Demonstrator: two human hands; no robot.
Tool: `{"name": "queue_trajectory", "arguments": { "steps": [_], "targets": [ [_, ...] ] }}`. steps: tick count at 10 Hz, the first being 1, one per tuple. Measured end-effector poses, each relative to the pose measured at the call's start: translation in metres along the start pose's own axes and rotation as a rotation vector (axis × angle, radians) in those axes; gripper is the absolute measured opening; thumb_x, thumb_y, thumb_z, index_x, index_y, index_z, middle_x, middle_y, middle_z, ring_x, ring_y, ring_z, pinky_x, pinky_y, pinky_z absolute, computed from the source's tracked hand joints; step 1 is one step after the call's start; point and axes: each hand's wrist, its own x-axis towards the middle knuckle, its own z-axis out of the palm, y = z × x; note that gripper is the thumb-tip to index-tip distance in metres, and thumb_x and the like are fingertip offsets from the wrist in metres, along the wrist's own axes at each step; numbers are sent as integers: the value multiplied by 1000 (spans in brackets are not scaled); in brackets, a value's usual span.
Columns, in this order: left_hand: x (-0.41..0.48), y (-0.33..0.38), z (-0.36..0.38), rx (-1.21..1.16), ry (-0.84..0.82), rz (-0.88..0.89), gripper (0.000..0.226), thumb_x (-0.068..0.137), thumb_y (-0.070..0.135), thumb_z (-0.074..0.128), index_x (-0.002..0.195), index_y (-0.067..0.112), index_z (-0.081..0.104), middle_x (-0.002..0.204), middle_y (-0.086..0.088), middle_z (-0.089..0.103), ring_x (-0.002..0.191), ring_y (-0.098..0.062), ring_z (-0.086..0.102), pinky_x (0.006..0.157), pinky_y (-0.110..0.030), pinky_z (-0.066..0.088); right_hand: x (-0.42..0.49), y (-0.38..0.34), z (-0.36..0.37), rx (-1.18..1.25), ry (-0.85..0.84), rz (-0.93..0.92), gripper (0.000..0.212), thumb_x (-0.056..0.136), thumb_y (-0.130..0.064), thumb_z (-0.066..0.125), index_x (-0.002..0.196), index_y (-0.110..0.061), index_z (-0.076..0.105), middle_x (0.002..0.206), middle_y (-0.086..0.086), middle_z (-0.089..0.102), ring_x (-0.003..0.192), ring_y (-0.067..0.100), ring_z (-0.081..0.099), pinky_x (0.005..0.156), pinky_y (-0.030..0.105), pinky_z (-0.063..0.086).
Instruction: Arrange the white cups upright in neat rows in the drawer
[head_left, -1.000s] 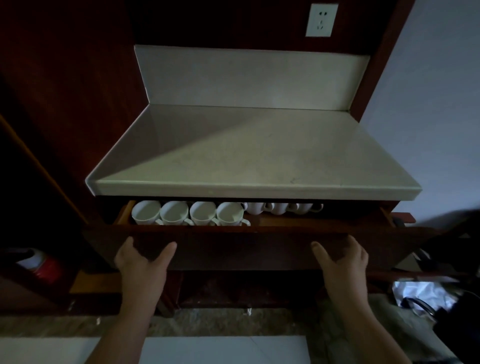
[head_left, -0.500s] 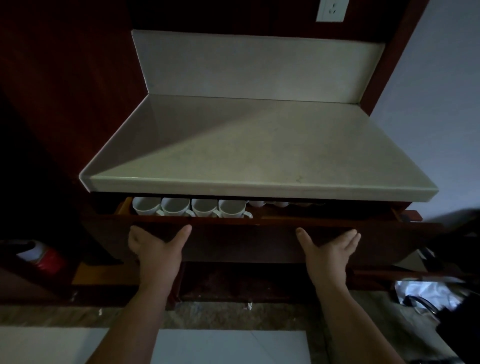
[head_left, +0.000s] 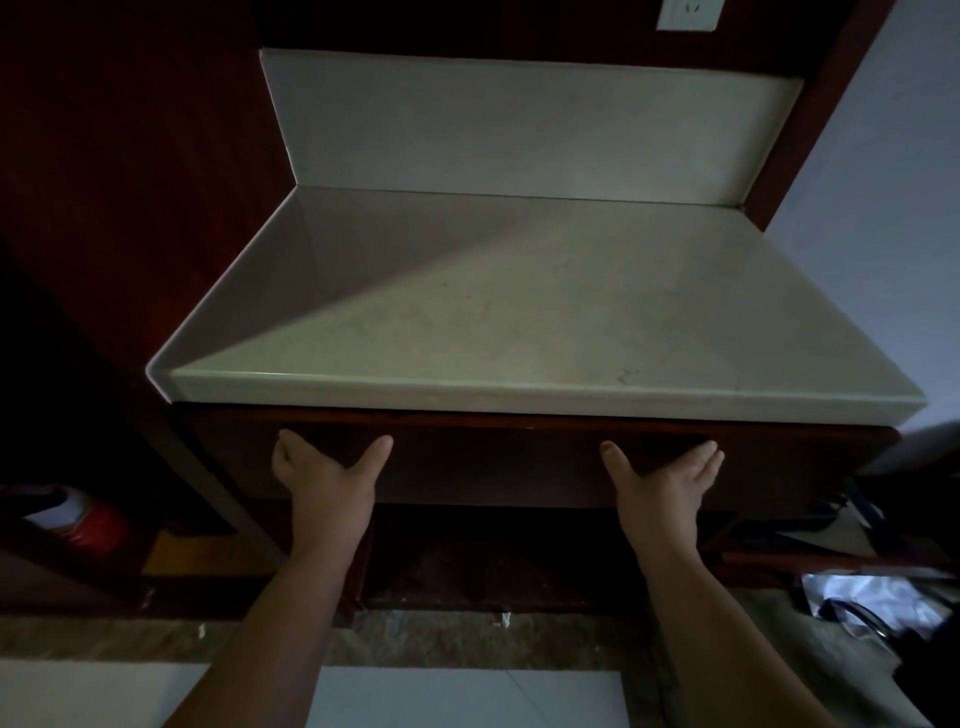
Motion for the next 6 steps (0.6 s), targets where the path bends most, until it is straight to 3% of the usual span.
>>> {"name": "queue_trajectory", "arguments": {
  "steps": [4,5,6],
  "targets": [
    [25,-10,0,5,-69,12,123,84,44,84,166,16,-3,172,-6,-2,144,-37,44,115,-56,43,15,-1,4,-88,-36,-36,121,91,-53,72,163,-13,-16,172,1,-22,160,30,5,121,51,29],
    [23,-3,-5,-47,-113,-8,112,88,32,83,167,15,6,172,-8,8,142,-33,48,115,-49,43,13,-9,-4,-123,-71,5,111,95,-50,69,165,-13,-9,173,2,-15,159,32,13,117,50,34],
    [-1,-12,-16,-82,-264,-40,71,86,18,86,147,14,50,143,1,53,123,-18,58,100,-26,39,11,-15,-15,-162,-199,63,83,95,-42,71,158,-5,33,164,16,34,140,32,46,110,44,42]
  ]
}}
